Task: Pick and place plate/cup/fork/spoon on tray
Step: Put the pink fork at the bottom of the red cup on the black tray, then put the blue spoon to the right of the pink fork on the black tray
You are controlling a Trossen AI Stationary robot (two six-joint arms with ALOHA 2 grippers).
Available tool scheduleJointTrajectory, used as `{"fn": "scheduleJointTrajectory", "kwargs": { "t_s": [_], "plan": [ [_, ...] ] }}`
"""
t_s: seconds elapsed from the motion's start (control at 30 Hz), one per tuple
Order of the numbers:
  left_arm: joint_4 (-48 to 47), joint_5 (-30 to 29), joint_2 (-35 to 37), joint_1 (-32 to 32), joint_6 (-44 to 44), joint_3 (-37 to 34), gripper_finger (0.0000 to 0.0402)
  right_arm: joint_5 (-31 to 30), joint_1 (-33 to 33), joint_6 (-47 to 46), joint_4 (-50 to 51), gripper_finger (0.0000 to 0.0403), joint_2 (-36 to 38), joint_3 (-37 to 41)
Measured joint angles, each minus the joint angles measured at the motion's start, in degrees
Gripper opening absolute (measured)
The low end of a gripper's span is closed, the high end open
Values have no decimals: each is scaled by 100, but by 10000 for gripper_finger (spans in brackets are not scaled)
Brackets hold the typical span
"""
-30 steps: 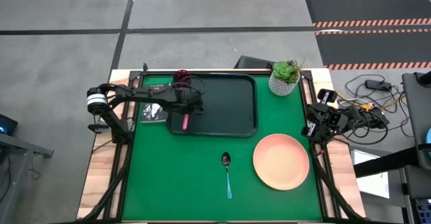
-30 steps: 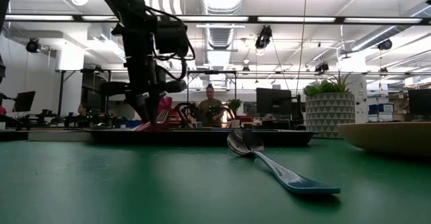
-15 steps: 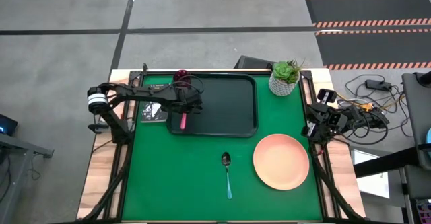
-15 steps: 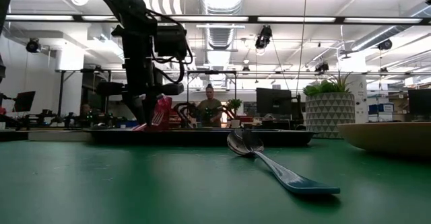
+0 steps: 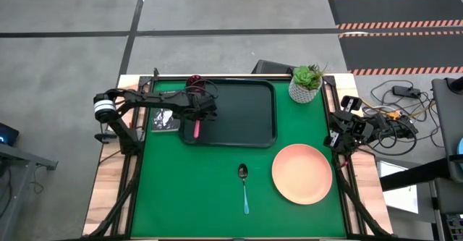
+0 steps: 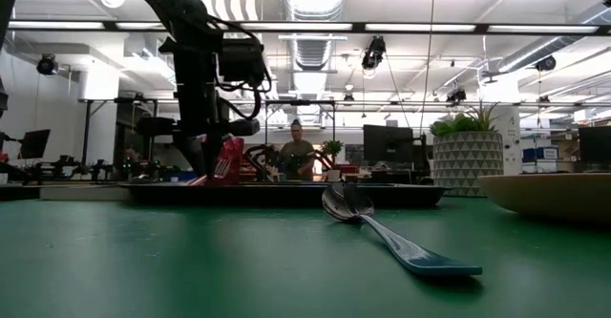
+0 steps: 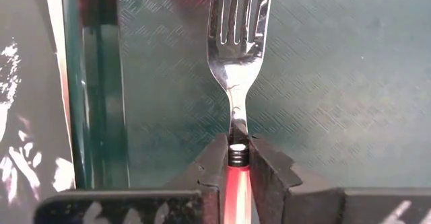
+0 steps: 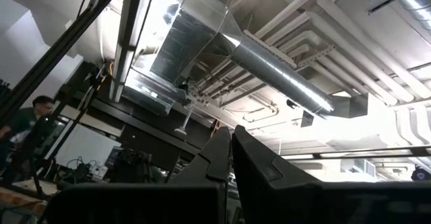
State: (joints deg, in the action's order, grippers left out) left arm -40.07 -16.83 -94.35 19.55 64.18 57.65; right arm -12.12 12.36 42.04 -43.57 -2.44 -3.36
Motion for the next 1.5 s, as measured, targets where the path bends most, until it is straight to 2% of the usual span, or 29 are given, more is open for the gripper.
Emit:
{"fn": "scheduleJointTrajectory", "kwargs": {
  "t_s": [0.37, 0.5, 0.73, 0.83, 0.93, 1.1, 1.2, 1.33, 1.5],
  "plan": [
    [7, 8, -1, 35, -45, 8, 101, 0, -1, 0, 4, 9, 0, 0],
    [13, 10, 110, -43, -471, 59, 106, 0, 0, -2, 4, 9, 0, 0],
    [42, -97, 716, -460, -1390, 51, 107, 0, -2, -92, 20, 9, 0, 0],
    [196, -147, 1081, -888, -1773, 29, 107, -6, -1, -140, 74, 9, 0, 0],
    [764, -336, 1511, -1658, -2411, 0, 107, -208, 0, -427, 154, 9, -1, 0],
    [1384, -865, 2072, -3059, -4177, -11, 107, -1126, 0, -1571, 944, 9, -3, 0],
    [1613, -977, 2310, -3694, -4989, -89, 107, -1168, 0, -2597, 1362, 9, -82, 4],
    [1782, -1032, 2697, -4132, -5622, -469, 107, -1145, 0, -3897, 938, 9, -442, 4],
    [2575, -1021, 3346, -4253, -5812, -1228, 107, -1191, 0, -4217, 251, 9, -1356, -265]
  ]
}}
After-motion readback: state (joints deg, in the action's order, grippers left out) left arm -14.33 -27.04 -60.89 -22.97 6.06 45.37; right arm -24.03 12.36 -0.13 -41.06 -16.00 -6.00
